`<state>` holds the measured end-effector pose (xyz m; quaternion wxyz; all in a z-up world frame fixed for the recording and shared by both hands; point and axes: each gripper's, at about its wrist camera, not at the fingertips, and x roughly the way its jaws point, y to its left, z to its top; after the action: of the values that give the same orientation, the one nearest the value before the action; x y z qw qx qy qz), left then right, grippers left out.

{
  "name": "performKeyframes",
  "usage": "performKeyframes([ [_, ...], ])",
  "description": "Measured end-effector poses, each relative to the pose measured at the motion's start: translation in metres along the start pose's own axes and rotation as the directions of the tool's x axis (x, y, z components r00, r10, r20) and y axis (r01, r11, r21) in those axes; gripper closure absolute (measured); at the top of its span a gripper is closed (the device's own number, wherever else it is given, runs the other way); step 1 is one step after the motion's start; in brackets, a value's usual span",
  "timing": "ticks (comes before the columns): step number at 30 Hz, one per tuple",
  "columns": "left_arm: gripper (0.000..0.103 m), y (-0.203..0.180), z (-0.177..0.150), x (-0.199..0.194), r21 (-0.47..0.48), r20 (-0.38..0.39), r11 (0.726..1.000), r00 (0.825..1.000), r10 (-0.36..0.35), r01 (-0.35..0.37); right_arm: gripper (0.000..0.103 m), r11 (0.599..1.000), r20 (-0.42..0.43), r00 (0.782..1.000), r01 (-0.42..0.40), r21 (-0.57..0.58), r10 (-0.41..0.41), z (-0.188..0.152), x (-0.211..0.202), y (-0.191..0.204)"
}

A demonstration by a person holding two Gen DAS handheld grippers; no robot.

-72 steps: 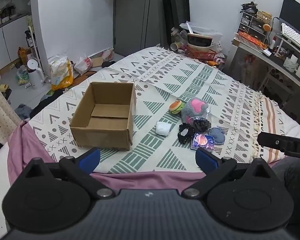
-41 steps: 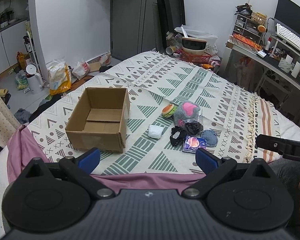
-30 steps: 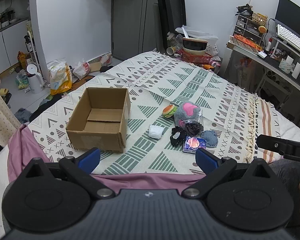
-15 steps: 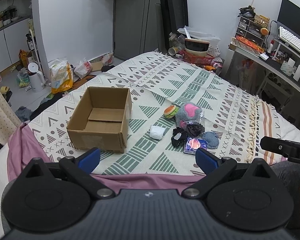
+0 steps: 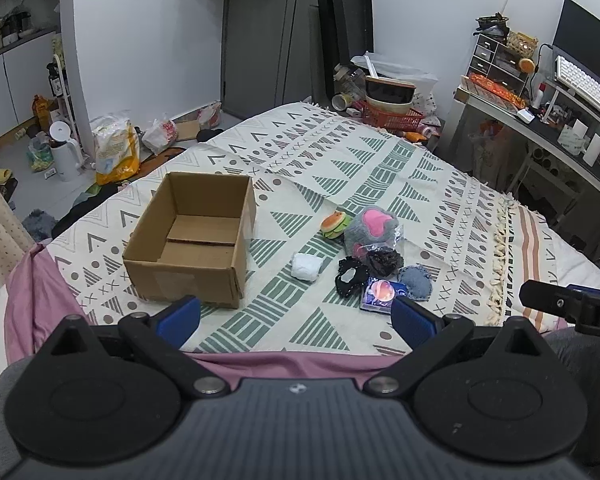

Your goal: Organize soft objects

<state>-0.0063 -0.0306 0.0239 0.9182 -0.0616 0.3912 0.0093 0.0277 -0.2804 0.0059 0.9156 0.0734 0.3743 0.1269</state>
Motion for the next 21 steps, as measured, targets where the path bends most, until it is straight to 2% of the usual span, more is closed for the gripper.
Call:
performKeyframes([
  [11,0.002,-0.002,0.006,0.017,-0.019,0.011,1.0,1.0,-0.024,0.024,0.0,1.0,-0.029,0.999,-0.018,0.003,0.018,0.004,0.016,-0.008],
  [16,0.003,-0.004,0.01,0.028,-0.03,0.016,0.999,0.999,-0.037,0.038,0.0,0.998,-0.024,0.999,-0.048,0.04,0.049,0.009,0.024,-0.018],
  [21,0.004,-0.005,0.011,0.045,-0.052,-0.002,0.997,0.998,-0.064,0.064,0.0,0.998,-0.032,0.998,-0.047,0.044,0.048,0.011,0.041,-0.021],
])
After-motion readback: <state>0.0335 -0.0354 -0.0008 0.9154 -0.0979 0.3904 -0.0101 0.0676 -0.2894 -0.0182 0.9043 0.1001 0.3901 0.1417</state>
